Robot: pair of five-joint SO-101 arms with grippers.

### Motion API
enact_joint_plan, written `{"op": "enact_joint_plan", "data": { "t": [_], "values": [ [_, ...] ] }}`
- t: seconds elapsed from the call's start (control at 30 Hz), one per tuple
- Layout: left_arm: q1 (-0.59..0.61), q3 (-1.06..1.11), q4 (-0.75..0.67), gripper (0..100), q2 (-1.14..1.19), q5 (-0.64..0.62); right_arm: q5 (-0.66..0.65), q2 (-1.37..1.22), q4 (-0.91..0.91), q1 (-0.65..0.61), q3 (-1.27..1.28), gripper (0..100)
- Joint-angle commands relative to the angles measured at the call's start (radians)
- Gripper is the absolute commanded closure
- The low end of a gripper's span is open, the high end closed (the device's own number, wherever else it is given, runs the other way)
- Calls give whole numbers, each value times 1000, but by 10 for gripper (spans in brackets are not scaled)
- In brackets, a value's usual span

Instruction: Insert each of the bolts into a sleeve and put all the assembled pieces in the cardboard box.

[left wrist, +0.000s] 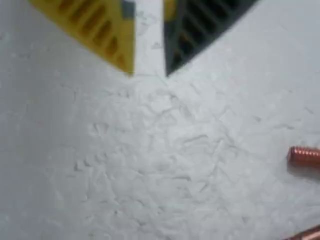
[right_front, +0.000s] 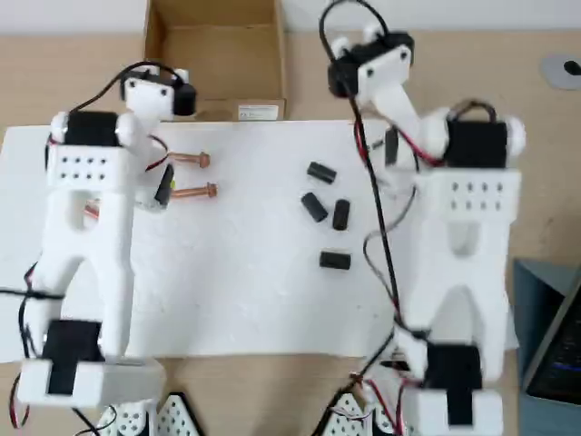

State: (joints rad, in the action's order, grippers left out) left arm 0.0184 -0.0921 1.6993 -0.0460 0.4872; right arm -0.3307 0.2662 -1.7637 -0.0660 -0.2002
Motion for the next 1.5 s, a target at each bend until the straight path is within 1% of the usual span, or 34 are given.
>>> {"op": "enact_joint_plan", "data": {
  "t": [0.0, 0.13, 0.37, 0.5, 0.63, 0.73, 0.93, 1.07, 1.37, 1.47],
  "values": [
    [-11, -126, 5, 950, 82, 97, 11, 162, 5, 22, 134, 987],
    [-26, -206, 8, 950, 183, 212, 11, 291, 49, 65, 295, 987],
    [-80, -215, 8, 947, 288, 400, 3, 440, 63, 163, 515, 987],
    [-89, -227, 2, 884, 351, 470, 3, 503, 80, 188, 593, 987],
    [-87, -270, 2, 875, 414, 529, 3, 545, 104, 189, 654, 987],
    [-86, -338, 0, 875, 478, 557, 3, 559, 106, 189, 671, 987],
    [-86, -519, 0, 875, 604, 560, 3, 559, 103, 189, 671, 987],
    [-86, -614, 0, 875, 690, 594, 5, 559, 100, 189, 671, 987],
    [-92, -749, 2, 875, 842, 597, 5, 559, 98, 189, 671, 987],
    [-91, -796, 2, 875, 908, 617, 5, 559, 98, 189, 671, 987]
  ]
}}
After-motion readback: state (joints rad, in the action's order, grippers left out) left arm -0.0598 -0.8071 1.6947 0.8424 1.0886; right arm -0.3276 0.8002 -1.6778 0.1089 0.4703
